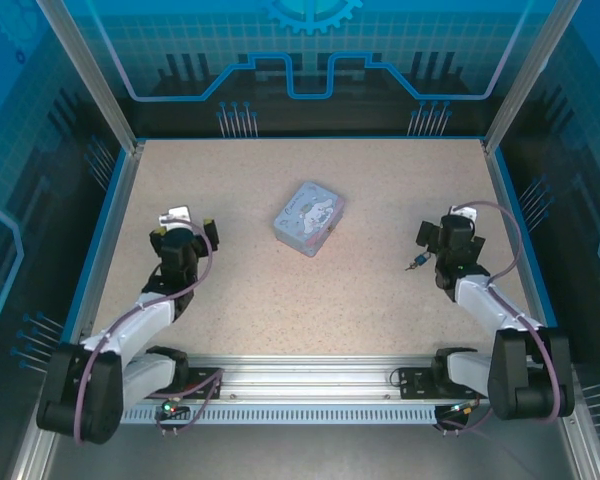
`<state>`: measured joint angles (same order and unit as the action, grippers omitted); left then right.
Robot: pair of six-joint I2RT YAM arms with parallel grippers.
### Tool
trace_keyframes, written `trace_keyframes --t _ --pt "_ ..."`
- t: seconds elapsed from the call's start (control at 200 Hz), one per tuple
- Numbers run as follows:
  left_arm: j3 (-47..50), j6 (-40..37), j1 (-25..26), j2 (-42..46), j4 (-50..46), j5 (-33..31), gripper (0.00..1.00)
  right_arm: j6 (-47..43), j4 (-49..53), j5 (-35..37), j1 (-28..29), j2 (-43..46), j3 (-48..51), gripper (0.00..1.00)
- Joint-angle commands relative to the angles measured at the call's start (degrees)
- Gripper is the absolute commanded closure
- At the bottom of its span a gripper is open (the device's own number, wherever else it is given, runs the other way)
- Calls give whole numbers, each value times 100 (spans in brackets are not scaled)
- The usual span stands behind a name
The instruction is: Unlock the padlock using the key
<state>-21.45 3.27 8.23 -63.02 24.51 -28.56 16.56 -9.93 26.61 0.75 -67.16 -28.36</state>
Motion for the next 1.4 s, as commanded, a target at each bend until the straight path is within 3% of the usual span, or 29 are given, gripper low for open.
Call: trace_keyframes --t 0.0,0.14,0.435,0.625,0.69,0.745,0.785,0.92,1.396 --pt "170 -317 -85 -621 1297 359 1 -224 -1428 90 84 -87 313 0" --pt "254 -344 -146 -1399 2176 403 1 -442 -2364 -33 126 -399 722 0" --pt "152 -310 -427 -2180 2792 1208 1 -747 -3672 -576 127 -1116 981 0" --pt "61 -393 -524 -2611 3059 1624 1 -1264 -3320 -1375 254 -1526 543 0" --pt "35 -371 -537 -2572 2940 1691 1 -1429 -4341 -1260 358 -2037 744 0" --pt "-8 -350 -578 -2574 2873 1784 1 -1315 -3434 -1291 353 -1803 518 0" --pt "-57 -315 -645 -2574 2773 1935 1 -1403 -3933 -1284 357 -1939 627 0" --pt "-85 -231 -802 -2571 2682 2225 1 -1331 -3570 -1317 329 -1880 508 0" --pt "-70 -248 -803 -2569 2717 2215 1 -1428 -3604 -1007 504 -1902 500 0"
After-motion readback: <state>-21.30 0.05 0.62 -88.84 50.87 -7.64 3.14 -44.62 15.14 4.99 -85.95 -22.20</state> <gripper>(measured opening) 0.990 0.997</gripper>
